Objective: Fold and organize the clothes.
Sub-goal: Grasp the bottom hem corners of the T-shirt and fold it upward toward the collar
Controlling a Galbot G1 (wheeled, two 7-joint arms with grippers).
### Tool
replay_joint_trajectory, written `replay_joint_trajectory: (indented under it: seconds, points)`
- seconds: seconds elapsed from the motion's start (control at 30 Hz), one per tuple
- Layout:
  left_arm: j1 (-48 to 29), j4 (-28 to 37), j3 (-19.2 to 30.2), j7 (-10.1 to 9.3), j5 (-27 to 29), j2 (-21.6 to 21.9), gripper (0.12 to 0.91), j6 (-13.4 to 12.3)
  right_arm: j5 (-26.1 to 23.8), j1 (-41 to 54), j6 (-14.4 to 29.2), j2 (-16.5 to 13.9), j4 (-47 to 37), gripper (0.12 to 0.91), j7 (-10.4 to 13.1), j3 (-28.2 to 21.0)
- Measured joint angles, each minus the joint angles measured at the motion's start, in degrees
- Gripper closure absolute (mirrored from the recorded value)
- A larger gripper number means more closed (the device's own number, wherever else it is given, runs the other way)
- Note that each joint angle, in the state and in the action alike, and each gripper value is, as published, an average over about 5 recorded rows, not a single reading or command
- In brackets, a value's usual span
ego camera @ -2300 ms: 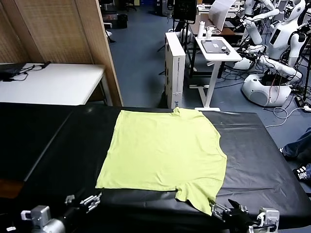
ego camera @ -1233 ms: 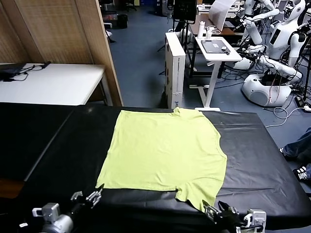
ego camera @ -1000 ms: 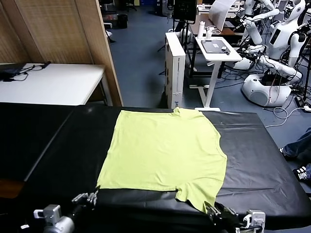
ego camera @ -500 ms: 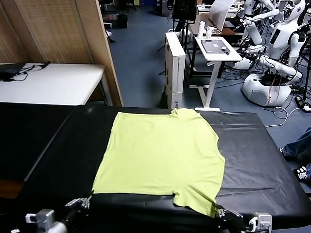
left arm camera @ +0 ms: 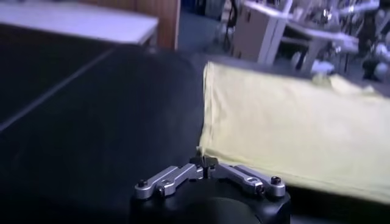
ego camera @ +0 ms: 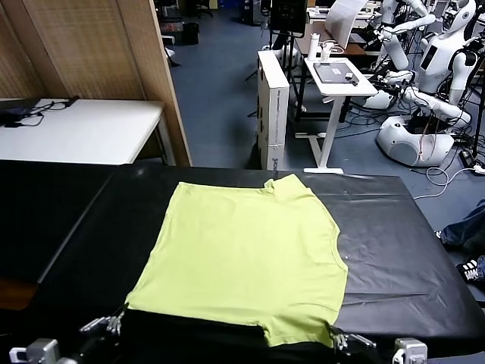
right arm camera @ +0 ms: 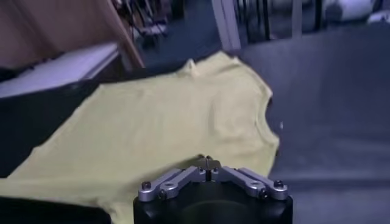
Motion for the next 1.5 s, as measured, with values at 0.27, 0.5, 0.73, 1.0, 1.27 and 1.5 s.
replay_joint_trajectory:
  seconds: [0.27,0.5,0.73,1.0,1.27,1.5]
  points:
    - [-6.7,3.4,3.7,-0.21,2.6,0.6,0.884,-0.1,-2.3,9.2,0.7,-1.3,-5.7,0.886,0.9,-6.4]
    - [-12.5,7.8,7.2,-0.35,3.5,2.9,0.884,-0.1,-4.8,14.2,1.2,-2.5,-9.7,0.886,1.3,-10.4]
    - [-17.1,12.1,9.6,-0.37,3.8,4.7,0.884,-0.1,-5.5,17.4,1.1,-2.4,-13.1,0.886,1.8,-12.7]
    - [-19.7,15.2,10.5,-0.34,3.7,5.7,0.884,-0.1,-5.4,19.7,0.8,-2.2,-15.9,0.886,2.2,-13.5]
    - [-21.3,16.1,11.4,-0.44,3.6,6.3,0.884,-0.1,-5.3,20.8,0.7,-1.7,-17.6,0.886,2.0,-14.3]
    - [-23.4,18.1,12.8,-0.70,3.8,6.5,0.884,0.0,-4.3,19.7,-1.8,-2.3,-16.4,0.850,-1.1,-13.0]
